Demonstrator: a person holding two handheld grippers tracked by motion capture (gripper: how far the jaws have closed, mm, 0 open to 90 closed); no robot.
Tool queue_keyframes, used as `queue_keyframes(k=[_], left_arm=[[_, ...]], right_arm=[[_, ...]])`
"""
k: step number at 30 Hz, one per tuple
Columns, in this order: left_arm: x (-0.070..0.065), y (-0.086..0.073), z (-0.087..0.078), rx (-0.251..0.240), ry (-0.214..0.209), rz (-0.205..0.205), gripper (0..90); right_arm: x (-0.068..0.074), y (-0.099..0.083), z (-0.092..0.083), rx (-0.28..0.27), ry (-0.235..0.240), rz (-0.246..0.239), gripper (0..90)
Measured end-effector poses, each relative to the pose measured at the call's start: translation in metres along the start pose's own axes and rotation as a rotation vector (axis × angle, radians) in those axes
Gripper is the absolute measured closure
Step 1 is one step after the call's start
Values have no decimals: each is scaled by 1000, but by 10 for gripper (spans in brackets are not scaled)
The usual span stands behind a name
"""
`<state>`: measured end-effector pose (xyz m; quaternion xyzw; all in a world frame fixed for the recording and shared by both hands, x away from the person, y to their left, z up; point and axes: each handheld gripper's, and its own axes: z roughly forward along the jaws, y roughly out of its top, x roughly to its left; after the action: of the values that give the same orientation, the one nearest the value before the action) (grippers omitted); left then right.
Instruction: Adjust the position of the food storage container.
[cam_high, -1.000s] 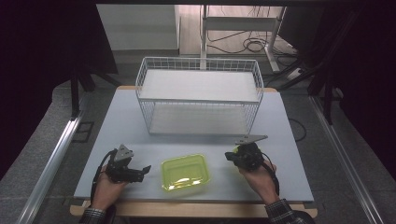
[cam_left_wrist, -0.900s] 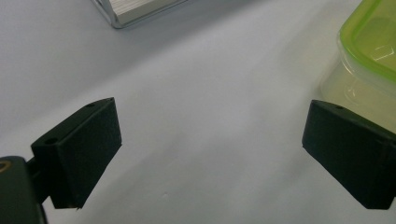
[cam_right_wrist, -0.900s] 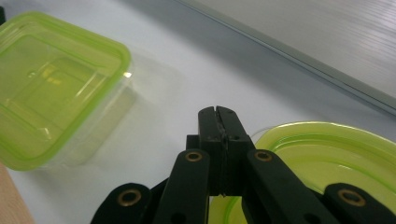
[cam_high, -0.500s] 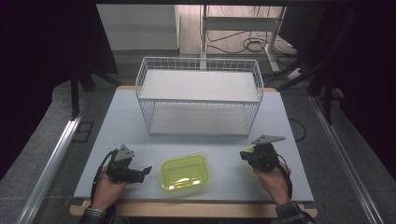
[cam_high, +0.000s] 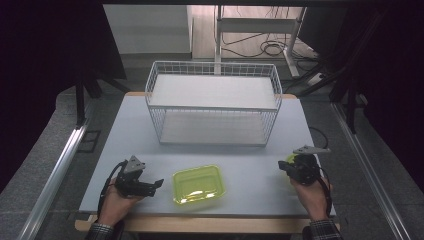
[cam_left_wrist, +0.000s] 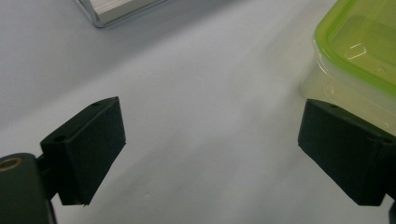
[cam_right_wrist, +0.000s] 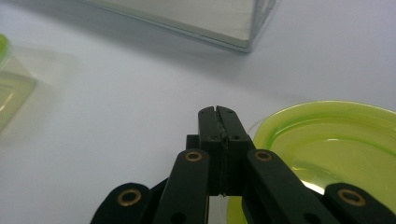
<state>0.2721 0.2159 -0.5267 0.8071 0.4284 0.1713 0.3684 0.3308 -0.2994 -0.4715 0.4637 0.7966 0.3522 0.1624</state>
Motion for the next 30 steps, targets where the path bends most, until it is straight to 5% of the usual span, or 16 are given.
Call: queue_keyframes(k=[6,14,23,30], left_arm=[[-3,0,-1,18,-23,14,151],[-17,3,-1,74,-121,75,458],[-35,4,4,161,-233,117,823],[-43,6,7,170,-292,125,898]], right_arm=[[1,-1,0,0,-12,-16,887],[24,0,3,-24,25,-164,870],[42,0,9,-26,133,-167,885],[65,0,20,29,192,-161,884]])
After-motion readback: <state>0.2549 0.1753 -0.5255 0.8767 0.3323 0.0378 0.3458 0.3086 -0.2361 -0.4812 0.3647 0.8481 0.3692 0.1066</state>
